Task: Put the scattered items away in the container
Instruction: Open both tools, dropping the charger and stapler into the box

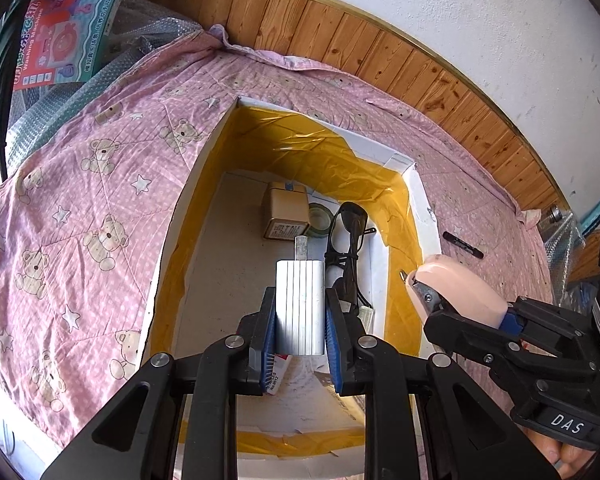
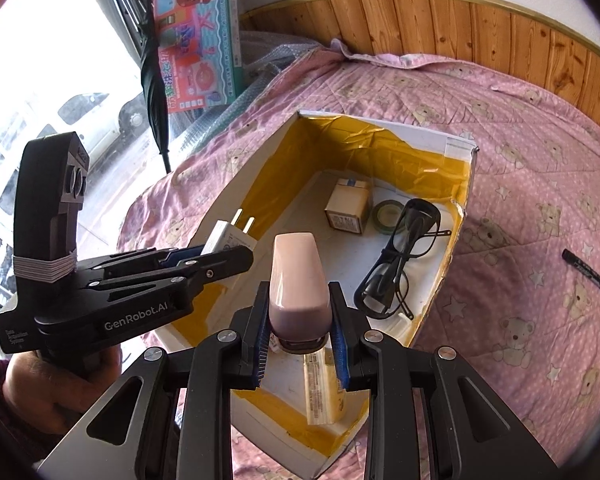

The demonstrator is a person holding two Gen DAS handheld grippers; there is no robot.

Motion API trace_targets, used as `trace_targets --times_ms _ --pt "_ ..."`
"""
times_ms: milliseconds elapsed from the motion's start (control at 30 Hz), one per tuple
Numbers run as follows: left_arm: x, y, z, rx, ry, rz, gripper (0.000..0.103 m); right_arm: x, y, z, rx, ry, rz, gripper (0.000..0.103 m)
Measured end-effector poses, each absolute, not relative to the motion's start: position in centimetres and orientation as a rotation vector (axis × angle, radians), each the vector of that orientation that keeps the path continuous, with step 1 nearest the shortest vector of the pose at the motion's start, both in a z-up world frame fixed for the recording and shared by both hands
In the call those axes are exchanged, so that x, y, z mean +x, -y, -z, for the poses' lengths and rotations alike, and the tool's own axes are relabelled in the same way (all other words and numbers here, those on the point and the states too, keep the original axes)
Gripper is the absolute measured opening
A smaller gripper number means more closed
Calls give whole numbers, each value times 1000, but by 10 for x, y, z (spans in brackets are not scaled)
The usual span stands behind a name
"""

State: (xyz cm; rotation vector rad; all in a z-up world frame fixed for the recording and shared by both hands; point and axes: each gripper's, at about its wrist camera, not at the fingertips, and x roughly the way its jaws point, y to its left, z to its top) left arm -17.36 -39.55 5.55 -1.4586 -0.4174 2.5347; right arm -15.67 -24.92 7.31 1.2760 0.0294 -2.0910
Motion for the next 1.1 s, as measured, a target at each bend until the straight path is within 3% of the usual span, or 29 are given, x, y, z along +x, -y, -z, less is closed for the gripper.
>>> trace_targets --times_ms 533,867,933,1000,1100 --pt "-212 396 -39 -1644 352 -2441 22 -196 292 -45 1409 -214 2037 28" --pt "-232 395 -36 -1688 245 -2496 22 -219 302 -31 1443 -198 2009 30" --pt "-240 393 -32 -1703 161 -2534 28 -221 299 -29 1449 -165 1992 32" --pt "-237 399 -31 -1699 192 -2556 41 -218 291 -32 1435 -134 2021 34" --pt "-222 405 -44 -1616 214 -2599 41 -204 271 -45 1391 -100 2076 35"
